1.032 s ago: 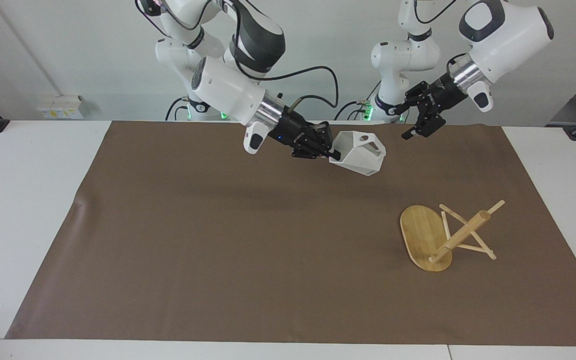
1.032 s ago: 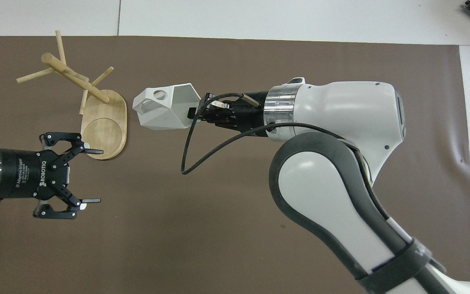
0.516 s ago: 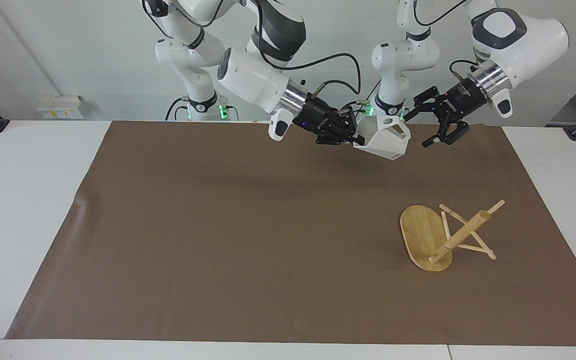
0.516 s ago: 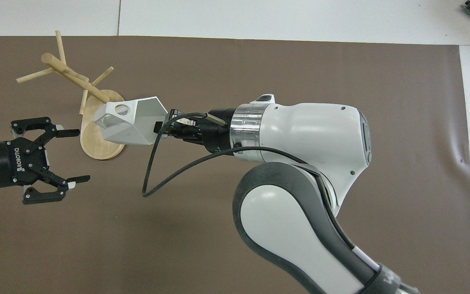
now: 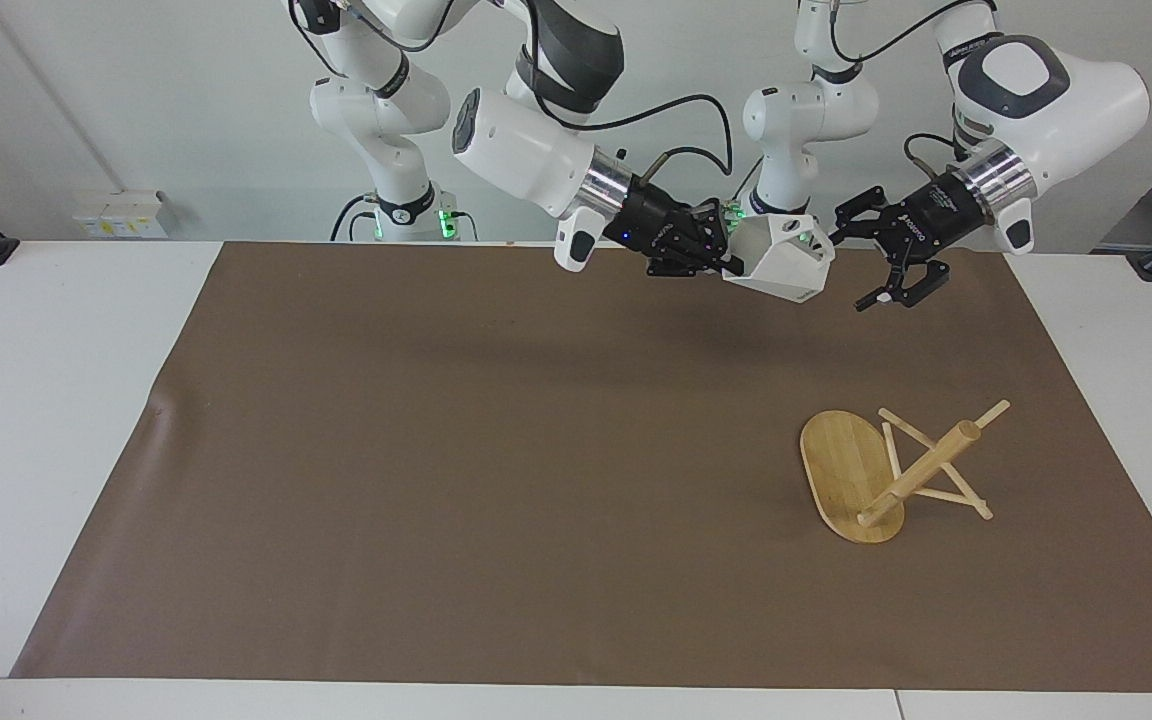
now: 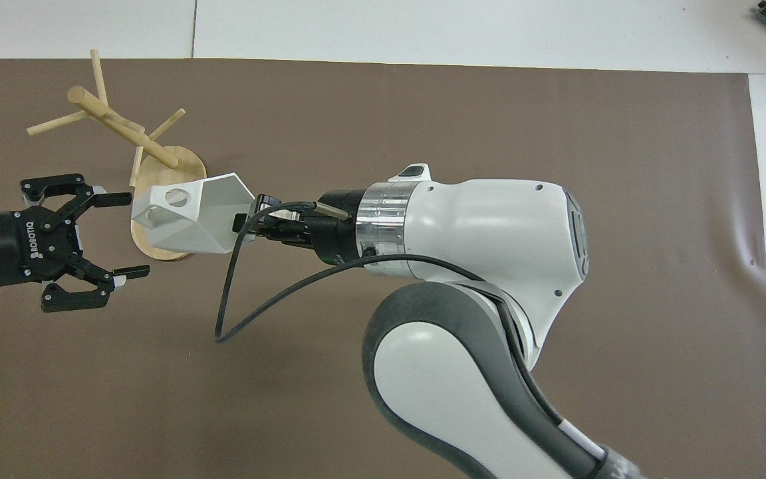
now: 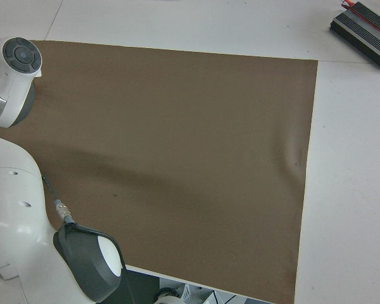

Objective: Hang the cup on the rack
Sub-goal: 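Close the left gripper on the cup held by the right gripper, then release the cup from the right gripper and withdraw it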

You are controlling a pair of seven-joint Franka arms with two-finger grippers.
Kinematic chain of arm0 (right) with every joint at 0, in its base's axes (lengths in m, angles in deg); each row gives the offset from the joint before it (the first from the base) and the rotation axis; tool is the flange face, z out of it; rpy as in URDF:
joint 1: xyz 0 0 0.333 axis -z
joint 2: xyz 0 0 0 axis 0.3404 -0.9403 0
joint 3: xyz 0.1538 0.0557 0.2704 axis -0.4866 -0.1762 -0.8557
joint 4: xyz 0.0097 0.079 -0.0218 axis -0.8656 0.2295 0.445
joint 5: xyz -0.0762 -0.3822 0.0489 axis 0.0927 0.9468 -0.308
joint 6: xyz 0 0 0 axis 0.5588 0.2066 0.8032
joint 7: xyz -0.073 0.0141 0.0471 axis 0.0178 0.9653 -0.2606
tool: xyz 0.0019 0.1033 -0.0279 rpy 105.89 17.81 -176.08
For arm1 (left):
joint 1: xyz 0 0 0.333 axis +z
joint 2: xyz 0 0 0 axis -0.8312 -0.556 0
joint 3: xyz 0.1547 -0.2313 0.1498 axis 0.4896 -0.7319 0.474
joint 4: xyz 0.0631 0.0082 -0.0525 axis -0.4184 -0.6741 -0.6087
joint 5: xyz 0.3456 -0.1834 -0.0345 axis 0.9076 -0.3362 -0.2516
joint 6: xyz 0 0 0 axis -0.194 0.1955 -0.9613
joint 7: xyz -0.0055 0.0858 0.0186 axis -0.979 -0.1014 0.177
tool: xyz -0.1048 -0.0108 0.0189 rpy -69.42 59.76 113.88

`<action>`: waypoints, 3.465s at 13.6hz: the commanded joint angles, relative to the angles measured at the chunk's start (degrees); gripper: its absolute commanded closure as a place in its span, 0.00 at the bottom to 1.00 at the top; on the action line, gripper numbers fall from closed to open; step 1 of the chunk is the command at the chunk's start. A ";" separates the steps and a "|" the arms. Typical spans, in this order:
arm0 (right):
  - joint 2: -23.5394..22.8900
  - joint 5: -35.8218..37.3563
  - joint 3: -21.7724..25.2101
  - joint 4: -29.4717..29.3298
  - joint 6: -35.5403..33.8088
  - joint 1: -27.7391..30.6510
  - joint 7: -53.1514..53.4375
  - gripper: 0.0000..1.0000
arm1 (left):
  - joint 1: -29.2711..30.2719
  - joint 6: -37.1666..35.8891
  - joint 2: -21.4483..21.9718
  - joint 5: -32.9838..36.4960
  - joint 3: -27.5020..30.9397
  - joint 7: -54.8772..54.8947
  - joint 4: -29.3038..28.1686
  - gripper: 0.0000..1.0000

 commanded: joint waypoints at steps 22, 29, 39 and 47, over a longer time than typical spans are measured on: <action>0.11 -1.42 -1.08 0.26 1.23 0.94 0.46 0.86 | -5.81 -0.71 -1.64 -2.07 0.05 8.89 2.38 1.00; 0.46 -0.72 0.32 0.52 0.18 2.86 0.38 0.45 | -5.19 -0.71 -1.64 -1.81 0.05 9.16 2.29 1.00; 3.71 28.09 24.21 1.14 -17.55 3.75 -8.92 0.00 | -5.46 -0.10 -0.93 6.00 0.14 -2.41 0.45 1.00; 6.79 49.38 34.68 1.41 -27.23 3.84 -14.56 0.00 | -6.16 20.90 -1.19 9.62 -0.48 -22.65 -6.41 1.00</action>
